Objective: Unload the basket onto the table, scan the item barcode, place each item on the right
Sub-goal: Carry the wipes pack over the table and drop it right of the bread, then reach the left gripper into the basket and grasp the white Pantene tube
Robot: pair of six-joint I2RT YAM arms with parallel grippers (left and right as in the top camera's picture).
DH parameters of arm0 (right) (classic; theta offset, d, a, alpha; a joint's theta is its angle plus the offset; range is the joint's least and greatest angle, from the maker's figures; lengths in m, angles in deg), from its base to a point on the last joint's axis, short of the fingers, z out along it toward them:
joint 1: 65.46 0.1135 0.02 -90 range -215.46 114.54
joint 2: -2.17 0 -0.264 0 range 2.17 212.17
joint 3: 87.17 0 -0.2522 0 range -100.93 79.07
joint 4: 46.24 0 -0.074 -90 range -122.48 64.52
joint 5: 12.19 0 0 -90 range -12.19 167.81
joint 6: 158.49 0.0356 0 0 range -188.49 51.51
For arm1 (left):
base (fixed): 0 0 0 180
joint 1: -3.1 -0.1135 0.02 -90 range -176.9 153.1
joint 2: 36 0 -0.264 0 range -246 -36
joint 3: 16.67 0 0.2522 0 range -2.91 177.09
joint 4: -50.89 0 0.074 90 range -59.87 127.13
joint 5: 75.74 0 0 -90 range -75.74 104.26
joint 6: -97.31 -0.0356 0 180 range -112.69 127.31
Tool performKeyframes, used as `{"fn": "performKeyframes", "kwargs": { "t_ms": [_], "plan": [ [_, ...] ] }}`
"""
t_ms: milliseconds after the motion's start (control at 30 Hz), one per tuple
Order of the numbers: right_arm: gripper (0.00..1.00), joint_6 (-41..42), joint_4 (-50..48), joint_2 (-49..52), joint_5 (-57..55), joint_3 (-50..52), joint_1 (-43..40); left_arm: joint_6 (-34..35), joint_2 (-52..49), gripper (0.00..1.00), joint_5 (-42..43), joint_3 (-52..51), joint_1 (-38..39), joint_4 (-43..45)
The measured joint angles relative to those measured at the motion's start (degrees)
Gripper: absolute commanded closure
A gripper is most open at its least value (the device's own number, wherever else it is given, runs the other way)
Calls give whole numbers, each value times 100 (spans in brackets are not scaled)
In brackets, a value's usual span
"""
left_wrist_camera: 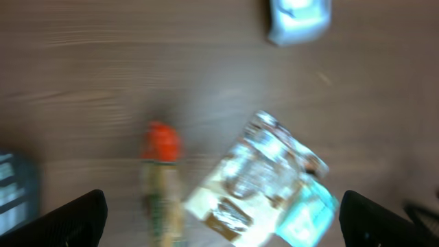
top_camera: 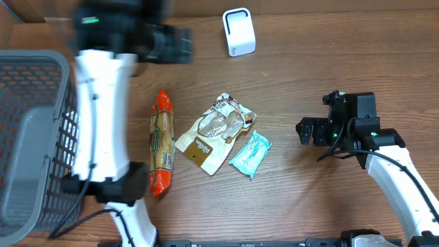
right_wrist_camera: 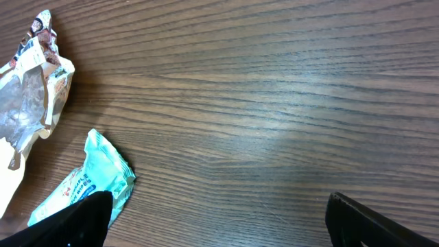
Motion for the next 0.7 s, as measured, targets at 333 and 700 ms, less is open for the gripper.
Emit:
{"fn": "performKeyframes", "kwargs": {
  "t_ms": [333, 700],
  "plan": [
    [0, 0, 2, 0, 0, 0, 2, -2, 857, 0, 146, -179, -3161, -4],
    [0, 0, 2, 0, 2, 0, 0, -144, 1093, 9, 507, -2527, -5558, 1032]
  ]
}}
